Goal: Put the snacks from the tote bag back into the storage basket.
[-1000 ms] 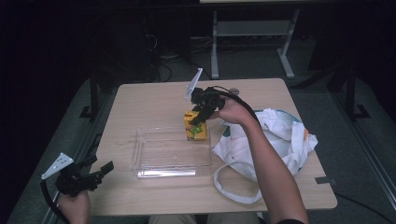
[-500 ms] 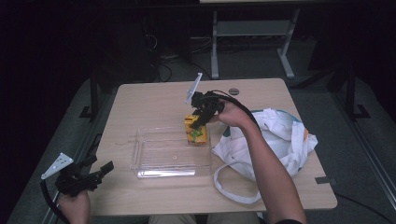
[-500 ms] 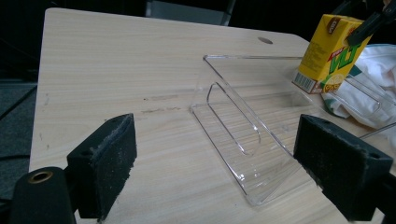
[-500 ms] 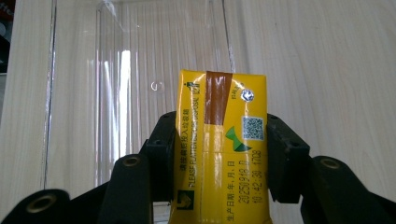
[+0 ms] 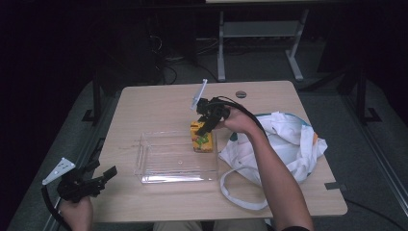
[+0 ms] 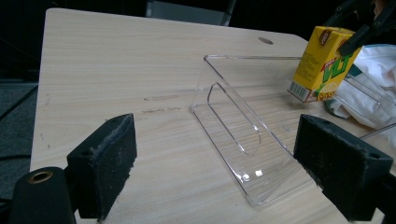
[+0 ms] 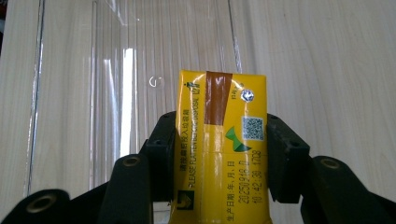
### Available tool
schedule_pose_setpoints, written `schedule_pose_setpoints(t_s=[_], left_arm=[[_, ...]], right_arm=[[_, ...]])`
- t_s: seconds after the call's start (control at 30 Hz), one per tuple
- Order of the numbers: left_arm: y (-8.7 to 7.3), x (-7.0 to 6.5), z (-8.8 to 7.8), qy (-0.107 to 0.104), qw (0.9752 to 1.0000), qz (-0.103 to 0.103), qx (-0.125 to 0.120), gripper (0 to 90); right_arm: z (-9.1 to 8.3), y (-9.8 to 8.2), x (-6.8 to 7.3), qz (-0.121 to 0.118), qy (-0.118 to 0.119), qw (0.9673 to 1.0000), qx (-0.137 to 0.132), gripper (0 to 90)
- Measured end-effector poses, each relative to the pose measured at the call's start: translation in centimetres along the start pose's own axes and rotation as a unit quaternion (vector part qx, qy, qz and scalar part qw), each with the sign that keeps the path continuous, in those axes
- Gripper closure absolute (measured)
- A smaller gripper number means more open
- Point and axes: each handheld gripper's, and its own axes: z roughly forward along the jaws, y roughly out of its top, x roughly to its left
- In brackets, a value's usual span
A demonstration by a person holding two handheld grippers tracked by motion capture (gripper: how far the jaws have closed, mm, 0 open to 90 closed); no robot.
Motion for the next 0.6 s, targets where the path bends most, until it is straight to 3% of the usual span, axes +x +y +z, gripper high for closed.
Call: schedule_pose_setpoints(t_s=[0.6], left_arm=[[0.0,0.0,0.0,0.000,1.0000,-0.001,-0.001,12.7]], right_arm=[[1.2,-0.8,0.0,0.002,-0.002,1.0000,0.001,52.1]])
